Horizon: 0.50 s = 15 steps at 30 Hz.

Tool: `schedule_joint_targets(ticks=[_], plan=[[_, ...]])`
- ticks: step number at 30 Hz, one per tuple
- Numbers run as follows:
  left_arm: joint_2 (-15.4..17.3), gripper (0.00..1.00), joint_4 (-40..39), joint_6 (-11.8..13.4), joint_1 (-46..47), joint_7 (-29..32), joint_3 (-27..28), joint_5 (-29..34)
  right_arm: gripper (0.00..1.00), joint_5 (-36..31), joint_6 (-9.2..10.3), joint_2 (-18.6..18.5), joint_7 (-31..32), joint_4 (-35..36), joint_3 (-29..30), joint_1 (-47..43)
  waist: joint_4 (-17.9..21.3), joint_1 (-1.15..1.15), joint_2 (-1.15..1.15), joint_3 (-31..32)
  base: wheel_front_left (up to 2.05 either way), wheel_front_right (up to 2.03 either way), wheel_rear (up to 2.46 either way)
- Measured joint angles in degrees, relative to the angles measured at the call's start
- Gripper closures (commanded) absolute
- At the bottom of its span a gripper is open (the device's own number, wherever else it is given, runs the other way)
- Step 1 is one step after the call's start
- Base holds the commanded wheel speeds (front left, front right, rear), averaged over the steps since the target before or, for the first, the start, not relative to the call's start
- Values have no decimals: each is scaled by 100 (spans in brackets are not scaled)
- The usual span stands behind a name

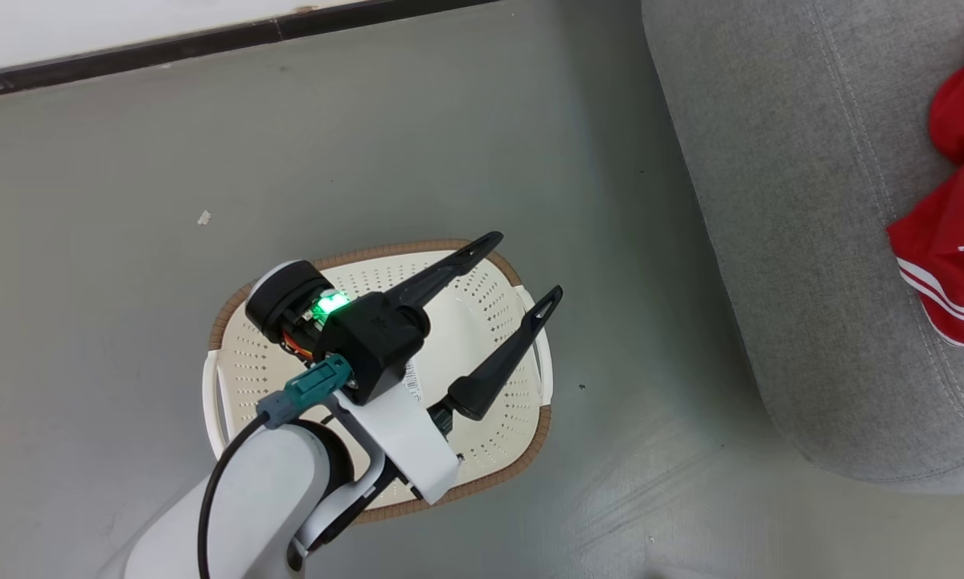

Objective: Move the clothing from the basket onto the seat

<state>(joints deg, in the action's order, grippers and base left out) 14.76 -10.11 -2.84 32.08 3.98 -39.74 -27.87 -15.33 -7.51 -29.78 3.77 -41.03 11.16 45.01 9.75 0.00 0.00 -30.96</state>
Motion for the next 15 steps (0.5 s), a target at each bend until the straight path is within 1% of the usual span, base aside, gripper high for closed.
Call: schedule_joint_targets(ticks=[2, 6, 12, 15], plan=[[10, 0, 1, 0, 37, 0, 19, 21, 100, -23, 0, 135, -1, 13, 46, -3, -5, 0, 0, -31, 0, 0, 0], [30, 0, 2, 0, 44, 0, 44, 25, 100, -22, 0, 96, -86, -82, 145, 2, -2, 0, 0, -86, 0, 0, 0], [52, 0, 42, 0, 52, -10, 78, 25, 100, -75, 0, 159, -185, -131, 269, 0, 57, 0, 0, -76, 0, 0, 0], [53, 0, 78, -9, 71, -11, 77, 25, 100, -68, 0, 119, -348, -346, 347, -2, 98, 0, 0, -59, 0, 0, 0]])
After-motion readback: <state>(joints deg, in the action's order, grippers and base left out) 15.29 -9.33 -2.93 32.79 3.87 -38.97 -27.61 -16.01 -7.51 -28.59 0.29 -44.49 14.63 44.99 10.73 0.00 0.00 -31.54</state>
